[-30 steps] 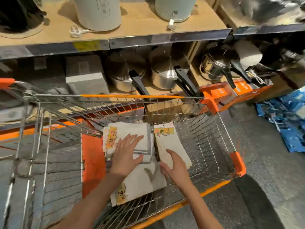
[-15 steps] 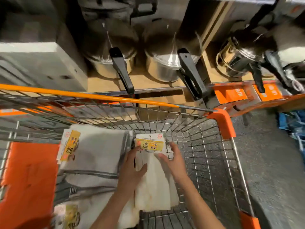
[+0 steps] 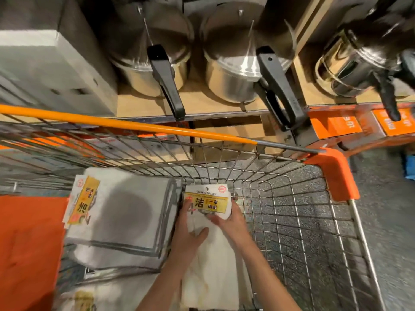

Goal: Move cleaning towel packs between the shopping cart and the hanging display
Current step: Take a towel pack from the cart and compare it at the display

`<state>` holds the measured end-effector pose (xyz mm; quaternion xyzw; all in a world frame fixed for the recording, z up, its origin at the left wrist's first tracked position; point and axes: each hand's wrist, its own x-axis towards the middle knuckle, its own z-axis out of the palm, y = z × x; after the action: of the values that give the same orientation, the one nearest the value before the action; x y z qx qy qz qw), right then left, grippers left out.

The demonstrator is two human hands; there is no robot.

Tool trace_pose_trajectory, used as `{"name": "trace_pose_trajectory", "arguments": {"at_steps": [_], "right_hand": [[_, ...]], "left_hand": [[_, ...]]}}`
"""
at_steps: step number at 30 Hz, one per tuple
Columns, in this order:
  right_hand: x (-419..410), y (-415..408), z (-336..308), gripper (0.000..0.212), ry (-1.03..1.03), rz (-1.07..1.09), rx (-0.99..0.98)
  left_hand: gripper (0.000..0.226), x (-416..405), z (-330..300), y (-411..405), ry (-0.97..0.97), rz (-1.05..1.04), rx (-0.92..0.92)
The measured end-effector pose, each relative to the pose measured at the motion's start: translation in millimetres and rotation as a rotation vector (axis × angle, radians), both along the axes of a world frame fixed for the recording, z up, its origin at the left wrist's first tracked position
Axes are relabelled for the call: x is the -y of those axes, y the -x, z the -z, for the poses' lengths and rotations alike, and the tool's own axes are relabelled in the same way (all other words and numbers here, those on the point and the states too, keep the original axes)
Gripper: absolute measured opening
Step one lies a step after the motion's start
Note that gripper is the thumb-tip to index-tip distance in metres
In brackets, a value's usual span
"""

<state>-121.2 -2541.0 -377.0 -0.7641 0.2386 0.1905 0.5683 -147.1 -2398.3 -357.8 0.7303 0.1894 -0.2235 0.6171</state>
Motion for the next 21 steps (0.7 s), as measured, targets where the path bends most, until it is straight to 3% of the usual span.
{"name": "trace_pose_trajectory", "arguments": {"at_steps": [7,13,21], "right_hand": [[2.2,-4.5,0.3,0.042,-0.053,-0.008,-0.038],[-4.6,3.4,-2.8,0.070,-0.075,0.088,-0.030],[1.1,2.4,-9.8,0.051,-0.232,0.117,-0.040]], "left_hand": [[0.085,3.5,7.4,-3.9,0.091,-0.029,0.002],[0.100,8.9,6.3,-1.3,0.172,-0.057,-0.055],[0.090,9.0,13.6,-4.0,0.180,-0.048,-0.088]]}}
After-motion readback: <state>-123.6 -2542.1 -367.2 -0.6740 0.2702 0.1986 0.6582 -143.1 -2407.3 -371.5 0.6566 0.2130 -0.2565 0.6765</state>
